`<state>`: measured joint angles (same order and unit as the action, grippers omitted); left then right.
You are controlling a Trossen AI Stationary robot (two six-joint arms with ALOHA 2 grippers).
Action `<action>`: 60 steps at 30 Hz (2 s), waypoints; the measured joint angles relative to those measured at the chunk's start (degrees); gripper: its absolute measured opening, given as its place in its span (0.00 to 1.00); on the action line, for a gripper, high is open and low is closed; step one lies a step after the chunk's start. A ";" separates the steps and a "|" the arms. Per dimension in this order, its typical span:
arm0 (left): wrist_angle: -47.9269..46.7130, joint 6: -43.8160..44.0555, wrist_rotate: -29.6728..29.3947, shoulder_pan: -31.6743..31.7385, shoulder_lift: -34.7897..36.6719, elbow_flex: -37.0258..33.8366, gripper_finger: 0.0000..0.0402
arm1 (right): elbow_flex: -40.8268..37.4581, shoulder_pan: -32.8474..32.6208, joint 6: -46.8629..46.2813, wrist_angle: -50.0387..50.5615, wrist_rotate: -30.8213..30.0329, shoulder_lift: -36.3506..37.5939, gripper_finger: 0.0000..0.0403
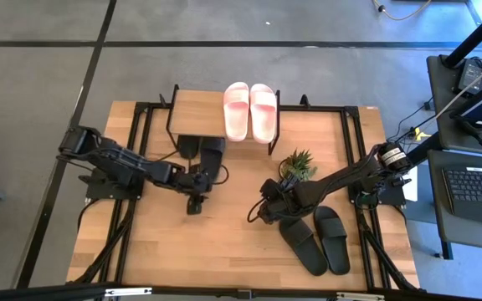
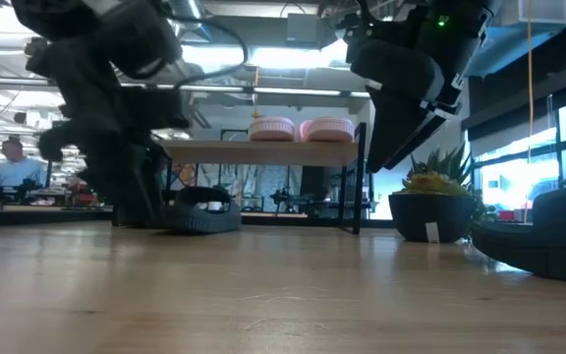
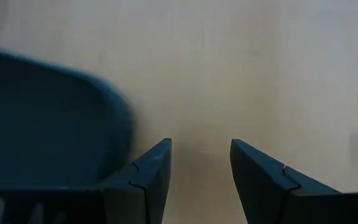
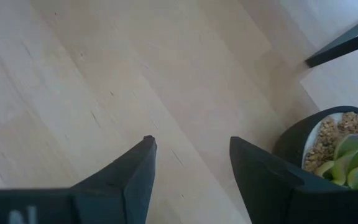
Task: Pick and place slides into the shelf
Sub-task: Put the black slide under the shelf
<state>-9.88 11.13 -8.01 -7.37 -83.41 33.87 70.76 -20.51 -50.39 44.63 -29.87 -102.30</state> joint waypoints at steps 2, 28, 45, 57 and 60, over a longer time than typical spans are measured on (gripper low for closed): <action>0.12 1.40 -1.20 1.37 -0.50 0.00 0.39 | 0.00 0.00 0.00 -0.03 -0.02 0.00 0.51; 4.55 1.82 12.28 16.12 1.33 -0.07 0.39 | 0.21 -0.20 -0.40 0.27 -0.04 0.00 0.51; 13.17 1.98 23.76 11.11 33.24 -0.04 0.39 | 14.46 -12.99 -1.74 23.09 -7.88 2.60 0.51; 16.50 6.53 20.25 10.55 51.43 -12.85 0.39 | 14.47 -25.52 -3.53 25.36 -5.30 4.92 0.51; 18.44 10.02 16.79 10.53 54.19 -18.80 0.39 | 14.47 -26.51 -3.15 25.70 -2.20 4.92 0.51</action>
<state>8.55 21.14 8.78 3.16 -29.22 15.07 85.23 -47.02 -53.54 70.34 -32.07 -97.38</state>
